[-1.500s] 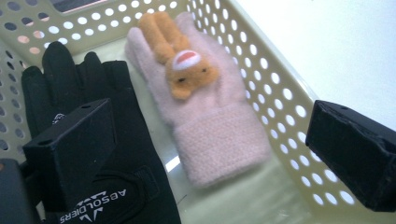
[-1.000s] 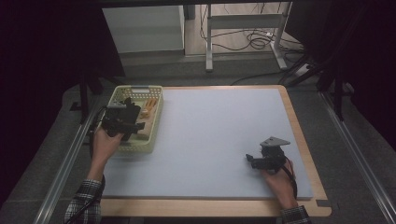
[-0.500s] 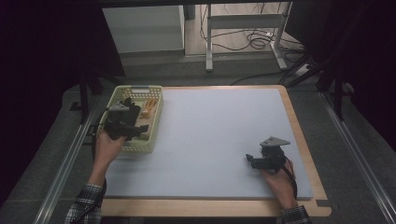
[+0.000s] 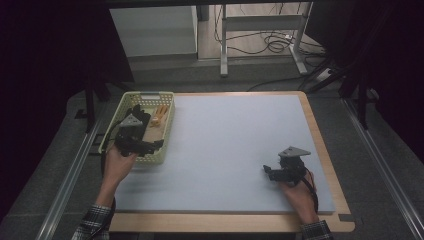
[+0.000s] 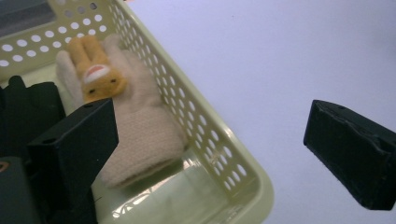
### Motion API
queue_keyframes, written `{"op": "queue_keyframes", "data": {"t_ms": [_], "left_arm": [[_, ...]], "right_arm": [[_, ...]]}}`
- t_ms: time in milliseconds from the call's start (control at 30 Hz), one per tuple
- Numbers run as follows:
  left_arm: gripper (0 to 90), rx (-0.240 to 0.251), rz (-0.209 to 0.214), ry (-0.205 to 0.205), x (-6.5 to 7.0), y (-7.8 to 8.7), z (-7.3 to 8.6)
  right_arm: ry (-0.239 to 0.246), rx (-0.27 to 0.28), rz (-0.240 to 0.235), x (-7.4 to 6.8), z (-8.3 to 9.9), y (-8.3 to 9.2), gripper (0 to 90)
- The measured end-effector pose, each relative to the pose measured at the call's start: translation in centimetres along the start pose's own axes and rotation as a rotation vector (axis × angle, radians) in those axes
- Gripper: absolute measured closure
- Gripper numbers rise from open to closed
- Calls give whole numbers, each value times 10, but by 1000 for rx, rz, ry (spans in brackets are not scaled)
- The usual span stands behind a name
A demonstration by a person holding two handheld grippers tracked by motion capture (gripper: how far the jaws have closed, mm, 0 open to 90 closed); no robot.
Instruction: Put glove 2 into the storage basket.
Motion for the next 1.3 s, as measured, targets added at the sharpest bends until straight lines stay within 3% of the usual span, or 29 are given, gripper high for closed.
{"op": "queue_keyframes", "data": {"t_ms": [767,1300], "left_arm": [[24,10,49,-46,39,-6,6],[23,33,112,-74,71,-11,4]], "right_arm": [[1,-1,0,0,0,0,201],[1,0,0,0,0,0,200]]}}
Point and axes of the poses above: each handheld gripper's, and its own axes: y roughly backward along the jaws, z roughly out of its underside, x roughly to its right, the point moved 10 cm from there along -y, roughly forward along the jaws, and after that the axes turned 12 degrees about x, right-handed, at the moved point
